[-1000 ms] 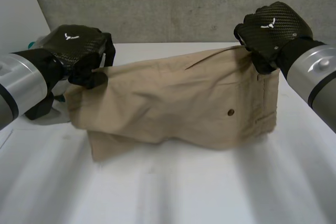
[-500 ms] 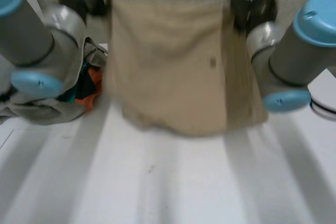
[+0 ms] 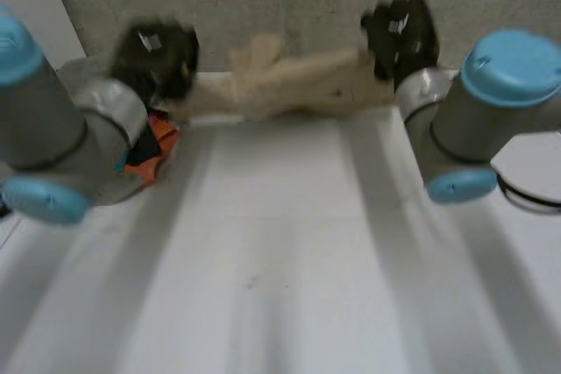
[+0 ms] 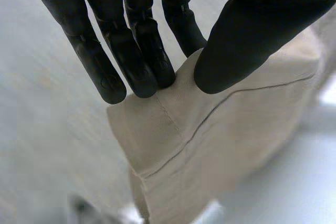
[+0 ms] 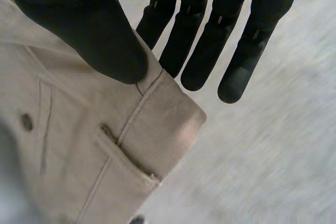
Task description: Fold the laundry.
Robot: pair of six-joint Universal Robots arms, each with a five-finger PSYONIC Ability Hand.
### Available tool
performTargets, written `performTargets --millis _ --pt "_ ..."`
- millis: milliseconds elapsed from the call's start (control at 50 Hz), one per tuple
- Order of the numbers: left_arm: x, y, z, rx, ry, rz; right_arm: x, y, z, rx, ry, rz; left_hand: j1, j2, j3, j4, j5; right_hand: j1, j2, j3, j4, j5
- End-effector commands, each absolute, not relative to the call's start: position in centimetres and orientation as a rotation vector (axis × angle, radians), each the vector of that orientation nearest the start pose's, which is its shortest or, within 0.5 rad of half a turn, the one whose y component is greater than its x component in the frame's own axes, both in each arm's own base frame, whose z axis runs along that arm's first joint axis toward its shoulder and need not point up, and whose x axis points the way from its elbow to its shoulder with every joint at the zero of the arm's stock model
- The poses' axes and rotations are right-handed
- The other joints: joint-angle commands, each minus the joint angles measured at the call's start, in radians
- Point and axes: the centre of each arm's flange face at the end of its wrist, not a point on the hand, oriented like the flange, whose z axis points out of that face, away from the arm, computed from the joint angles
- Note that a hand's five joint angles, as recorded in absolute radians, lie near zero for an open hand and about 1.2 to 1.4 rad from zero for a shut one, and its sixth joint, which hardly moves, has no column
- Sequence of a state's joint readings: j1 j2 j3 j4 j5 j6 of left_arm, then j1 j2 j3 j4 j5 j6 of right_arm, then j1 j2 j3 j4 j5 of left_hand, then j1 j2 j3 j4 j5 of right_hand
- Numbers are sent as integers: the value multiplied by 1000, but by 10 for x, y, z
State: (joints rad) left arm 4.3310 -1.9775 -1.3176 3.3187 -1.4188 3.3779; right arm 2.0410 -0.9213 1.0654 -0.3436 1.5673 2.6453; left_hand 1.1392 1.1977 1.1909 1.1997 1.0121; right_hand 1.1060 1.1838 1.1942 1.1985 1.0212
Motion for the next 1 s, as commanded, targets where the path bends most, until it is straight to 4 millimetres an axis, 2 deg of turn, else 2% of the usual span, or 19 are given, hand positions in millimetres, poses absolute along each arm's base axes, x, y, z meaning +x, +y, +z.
performTargets --millis 20,100,180,220,240,260,340,400,420,480,520,540,600,620,640,660,740,860,1000 --pt "-274 -270 176 1202 2474 -1854 314 -336 183 -1196 2041 -2156 257 199 205 197 210 290 213 202 198 200" --pt "-258 -240 164 1295 2563 -1572 302 -313 174 -1321 2144 -1968 257 199 205 197 210 290 213 202 198 200" --pt "-243 -207 173 1373 2617 -1380 286 -283 176 -1477 2241 -1734 257 199 205 197 210 290 213 202 198 200" --pt "-238 -193 179 1411 2632 -1317 273 -261 177 -1599 2306 -1558 257 199 205 197 210 290 213 202 198 200" --pt "-233 -178 186 1456 2646 -1246 268 -253 176 -1646 2327 -1486 257 199 205 197 210 290 213 202 198 200" --pt "-231 -170 188 1485 2658 -1196 257 -233 173 -1749 2365 -1314 257 199 205 197 210 290 213 202 198 200" --pt "-219 -128 199 1671 2682 -916 231 -185 167 -1991 2342 -916 257 199 205 197 210 290 213 202 198 200" --pt "-214 -106 207 1783 2680 -763 224 -173 167 -2090 2256 -900 257 199 205 197 210 290 213 202 198 200" --pt "-214 -106 209 1798 2671 -770 224 -169 167 -2124 2205 -935 257 199 205 197 210 290 213 202 198 200" --pt "-219 -115 212 1807 2622 -903 226 -172 166 -2111 2182 -1008 257 199 205 197 210 290 213 202 198 200" --pt "-224 -127 213 1790 2581 -1025 232 -186 167 -2060 2183 -1144 257 199 205 197 210 290 213 202 198 200" --pt "-230 -143 213 1753 2534 -1159 235 -192 167 -2024 2192 -1198 74 16 23 14 27 290 213 202 198 200" --pt "-236 -166 210 1672 2491 -1322 244 -215 168 -1794 2280 -1372 -413 -472 -465 -474 -461 290 213 202 198 200" --pt "-238 -178 206 1599 2489 -1405 245 -220 168 -1729 2308 -1397 -706 -764 -757 -766 -753 290 213 202 198 200" --pt "-239 -184 205 1562 2495 -1440 246 -224 168 -1666 2334 -1419 -810 -869 -862 -871 -858 290 213 202 198 200" --pt "-240 -188 204 1524 2505 -1467 247 -229 168 -1545 2384 -1446 -823 -881 -875 -883 -870 290 213 202 198 200" --pt "-239 -195 195 1362 2634 -1480 246 -248 168 -1322 2431 -1563 -802 -861 -854 -863 -850 290 213 202 198 200" --pt "-240 -193 185 1245 2771 -1426 241 -269 167 -1218 2408 -1736 -794 -852 -845 -854 -841 290 213 202 198 200" --pt "-251 -202 172 1256 2766 -1468 238 -272 169 -1176 2413 -1767 -723 -782 -775 -784 -771 290 213 202 198 200"
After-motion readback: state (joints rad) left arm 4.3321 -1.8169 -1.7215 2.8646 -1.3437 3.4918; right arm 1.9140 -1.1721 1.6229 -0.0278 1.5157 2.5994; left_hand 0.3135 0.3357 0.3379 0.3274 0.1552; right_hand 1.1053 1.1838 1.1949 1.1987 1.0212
